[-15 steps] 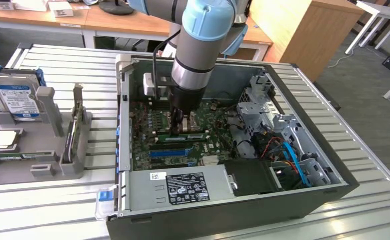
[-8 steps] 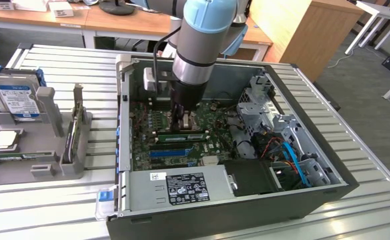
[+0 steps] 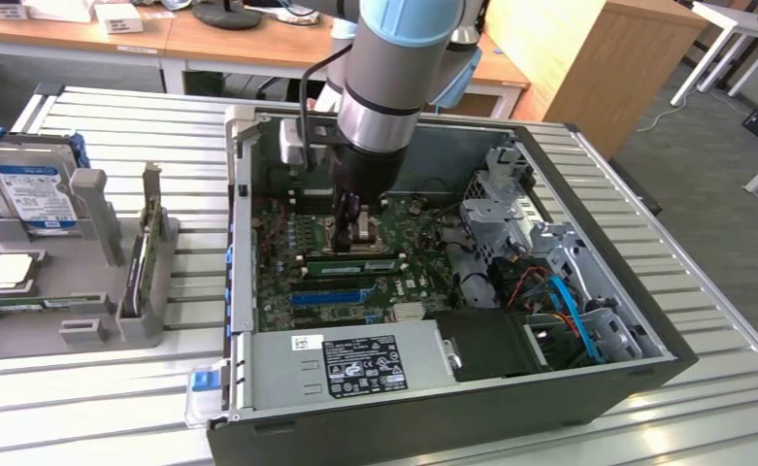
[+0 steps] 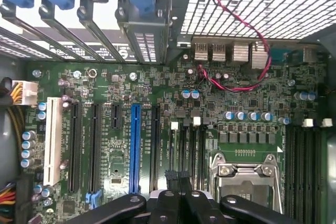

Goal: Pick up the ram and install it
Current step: 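Press down the ram until it locks into place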

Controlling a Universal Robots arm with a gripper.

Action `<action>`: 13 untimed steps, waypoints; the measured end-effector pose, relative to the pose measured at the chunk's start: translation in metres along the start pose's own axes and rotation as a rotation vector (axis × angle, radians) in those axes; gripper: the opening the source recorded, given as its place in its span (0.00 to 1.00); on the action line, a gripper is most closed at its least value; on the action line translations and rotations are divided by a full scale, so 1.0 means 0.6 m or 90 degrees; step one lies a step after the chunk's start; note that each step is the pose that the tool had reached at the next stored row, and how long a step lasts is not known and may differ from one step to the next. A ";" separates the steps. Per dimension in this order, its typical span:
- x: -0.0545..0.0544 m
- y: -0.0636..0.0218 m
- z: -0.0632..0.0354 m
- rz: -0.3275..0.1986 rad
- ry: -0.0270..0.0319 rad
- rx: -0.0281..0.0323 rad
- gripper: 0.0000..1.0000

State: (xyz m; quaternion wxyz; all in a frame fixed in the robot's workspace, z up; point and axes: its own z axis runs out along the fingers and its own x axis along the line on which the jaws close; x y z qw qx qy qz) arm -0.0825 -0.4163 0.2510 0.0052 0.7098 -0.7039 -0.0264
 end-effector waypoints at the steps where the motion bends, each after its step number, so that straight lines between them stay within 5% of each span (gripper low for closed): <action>1: 0.000 0.000 -0.002 0.000 0.0000 0.0000 0.11; 13: 0.000 -0.007 -0.004 0.000 0.0000 0.0000 0.11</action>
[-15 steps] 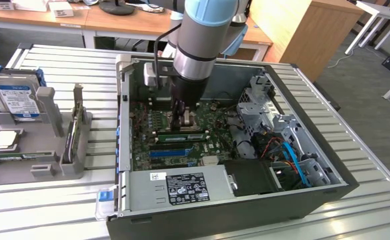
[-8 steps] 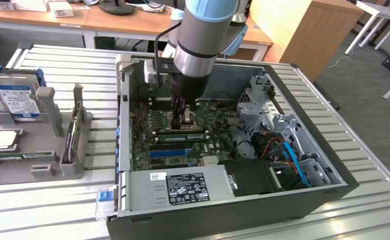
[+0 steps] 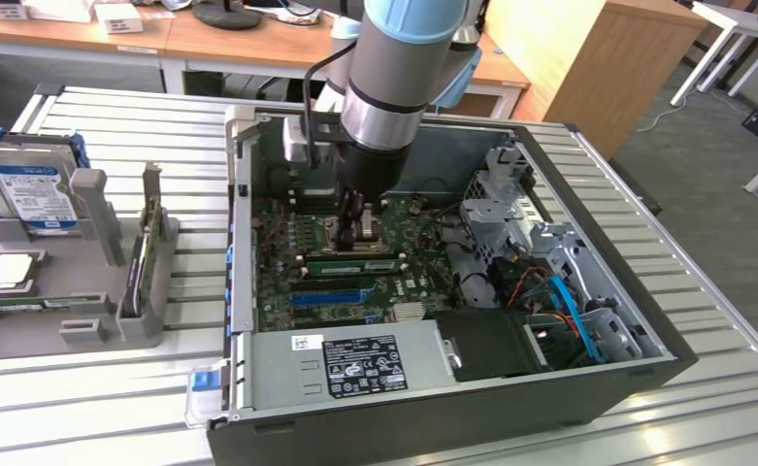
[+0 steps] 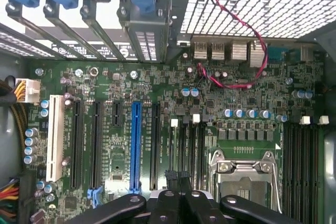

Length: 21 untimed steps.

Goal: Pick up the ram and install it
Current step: 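Press down the ram until it locks into place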

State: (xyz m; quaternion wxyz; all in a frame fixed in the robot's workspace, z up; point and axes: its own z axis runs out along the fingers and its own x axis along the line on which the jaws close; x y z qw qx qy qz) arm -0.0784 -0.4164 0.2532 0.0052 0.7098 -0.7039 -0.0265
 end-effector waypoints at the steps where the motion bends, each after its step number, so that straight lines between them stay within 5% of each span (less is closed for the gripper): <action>1: 0.000 -0.003 0.000 0.000 -0.0001 0.0001 0.11; 21: 0.006 -0.055 -0.003 -0.006 0.0003 -0.0001 0.11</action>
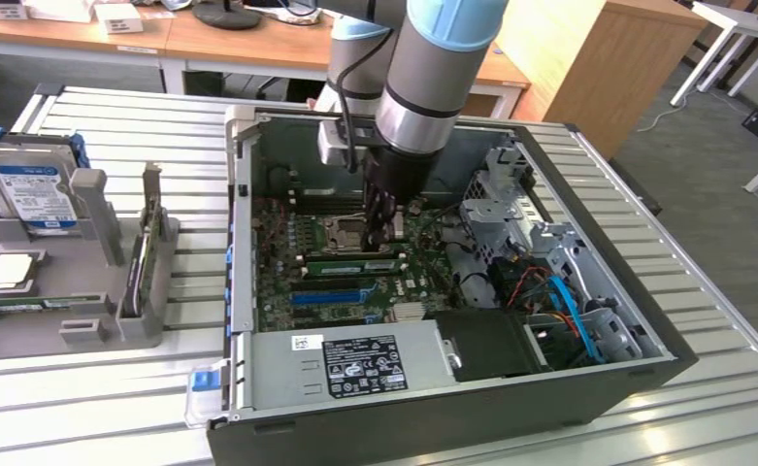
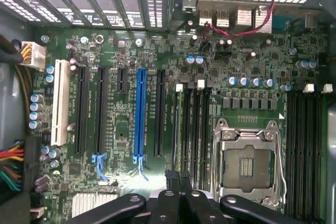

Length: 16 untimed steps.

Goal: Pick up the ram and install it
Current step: 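Press down the ram until it locks into place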

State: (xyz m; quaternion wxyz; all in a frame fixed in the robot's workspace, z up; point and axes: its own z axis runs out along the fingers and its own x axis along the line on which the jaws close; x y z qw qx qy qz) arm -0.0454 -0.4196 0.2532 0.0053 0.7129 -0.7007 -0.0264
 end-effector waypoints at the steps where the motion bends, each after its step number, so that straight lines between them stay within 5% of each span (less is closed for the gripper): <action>1: 0.000 0.000 0.000 0.000 0.0000 0.0000 0.11; 16: 0.000 0.000 0.000 0.002 -0.0002 0.0001 0.11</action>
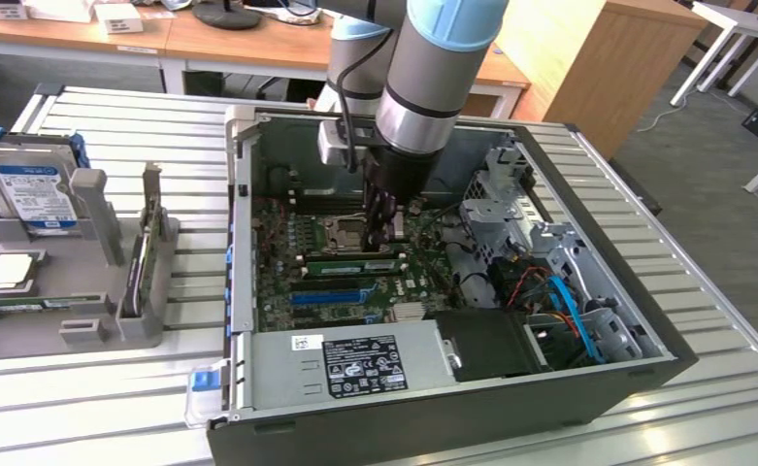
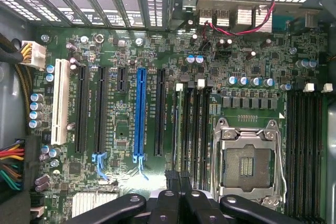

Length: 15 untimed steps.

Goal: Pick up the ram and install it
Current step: 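Press down the ram until it locks into place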

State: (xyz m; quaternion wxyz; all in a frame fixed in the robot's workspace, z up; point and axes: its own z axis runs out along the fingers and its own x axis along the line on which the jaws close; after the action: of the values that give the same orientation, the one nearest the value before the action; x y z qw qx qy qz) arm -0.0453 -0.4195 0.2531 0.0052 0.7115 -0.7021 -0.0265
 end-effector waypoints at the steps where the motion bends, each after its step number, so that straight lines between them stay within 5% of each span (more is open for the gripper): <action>1: 0.000 0.000 0.000 0.006 -0.0004 0.0002 0.11; 15: 0.000 0.000 0.000 0.119 -0.0052 0.0036 0.11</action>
State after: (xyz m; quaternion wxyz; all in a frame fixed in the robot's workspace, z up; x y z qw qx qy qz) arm -0.0453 -0.4195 0.2529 0.0028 0.6430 -0.7654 -0.0268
